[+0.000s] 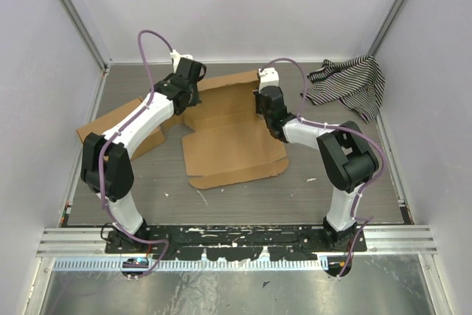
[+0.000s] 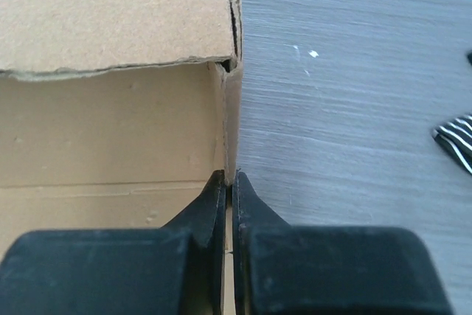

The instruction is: Fold the paper box

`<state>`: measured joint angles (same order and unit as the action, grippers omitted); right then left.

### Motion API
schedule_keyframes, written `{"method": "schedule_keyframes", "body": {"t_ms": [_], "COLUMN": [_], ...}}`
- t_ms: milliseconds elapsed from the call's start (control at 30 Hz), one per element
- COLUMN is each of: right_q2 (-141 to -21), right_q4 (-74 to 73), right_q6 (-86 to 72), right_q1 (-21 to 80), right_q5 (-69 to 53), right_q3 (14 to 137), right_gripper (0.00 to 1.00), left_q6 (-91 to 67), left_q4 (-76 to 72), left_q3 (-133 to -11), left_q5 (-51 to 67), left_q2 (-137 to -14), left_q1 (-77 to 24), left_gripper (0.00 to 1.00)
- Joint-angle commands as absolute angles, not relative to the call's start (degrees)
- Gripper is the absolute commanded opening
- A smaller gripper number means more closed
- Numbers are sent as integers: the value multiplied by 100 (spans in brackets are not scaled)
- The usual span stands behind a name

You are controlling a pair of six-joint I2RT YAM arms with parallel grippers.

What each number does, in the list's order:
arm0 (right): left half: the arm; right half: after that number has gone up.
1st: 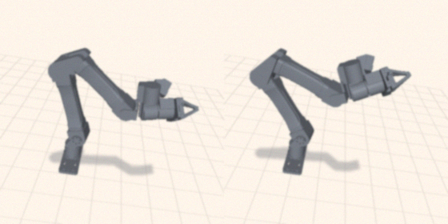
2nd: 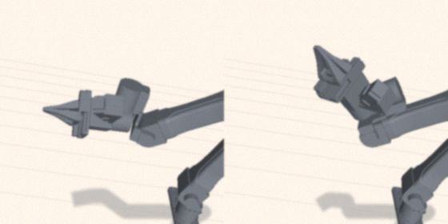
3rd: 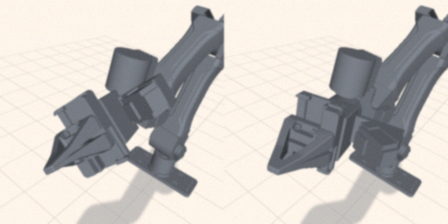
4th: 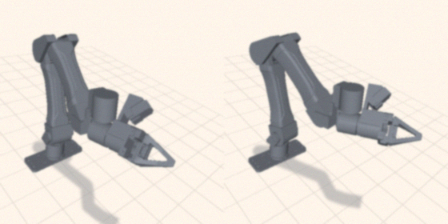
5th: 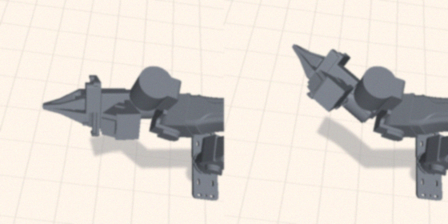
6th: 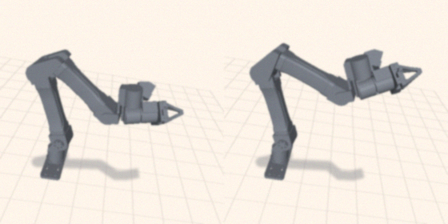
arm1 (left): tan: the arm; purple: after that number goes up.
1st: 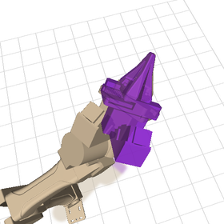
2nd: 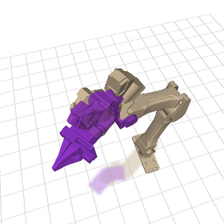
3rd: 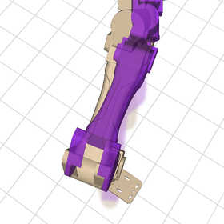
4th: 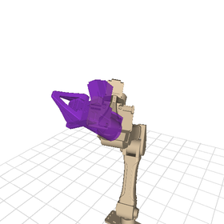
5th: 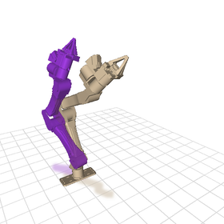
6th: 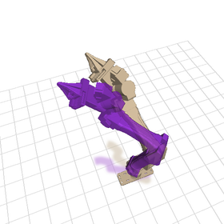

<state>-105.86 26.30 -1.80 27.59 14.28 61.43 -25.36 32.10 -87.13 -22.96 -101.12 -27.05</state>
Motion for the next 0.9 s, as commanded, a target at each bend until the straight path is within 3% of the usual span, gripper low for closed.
{"method": "schedule_keyframes", "body": {"t_ms": [0, 200, 333, 433, 600, 700, 867], "right_q2": [-10615, -10776, -10770, -10690, -10353, -9924, -8921], "right_q4": [1374, 754, 735, 890, 906, 982, 1078], "right_q6": [-1157, -2198, -2291, -2116, -1832, -1479, -820], "right_q1": [2906, 2924, 2901, 2864, 2622, 2483, 2235], "right_q5": [3390, 4564, 4480, 3960, 3192, 2923, 2420], "right_q3": [6349, 6451, 6460, 6383, 6057, 5635, 4792], "right_gripper": [1, 1, 1, 1, 1, 1, 1], "left_q6": [-2892, -3106, -3146, -3093, -2736, -2384, -2044], "left_q4": [3501, 3801, 3923, 4056, 4153, 3952, 3350], "left_q3": [-9028, -8948, -8952, -9070, -9066, -8921, -8572], "left_q5": [-2078, -2185, -2221, -2229, -2707, -3047, -3068], "left_q2": [-10091, -9954, -9940, -9953, -9696, -9342, -8670], "left_q1": [-2806, -2856, -2857, -2867, -2859, -2854, -2614], "left_gripper": [0, 0, 2, 17, 56, 63, 65]}}
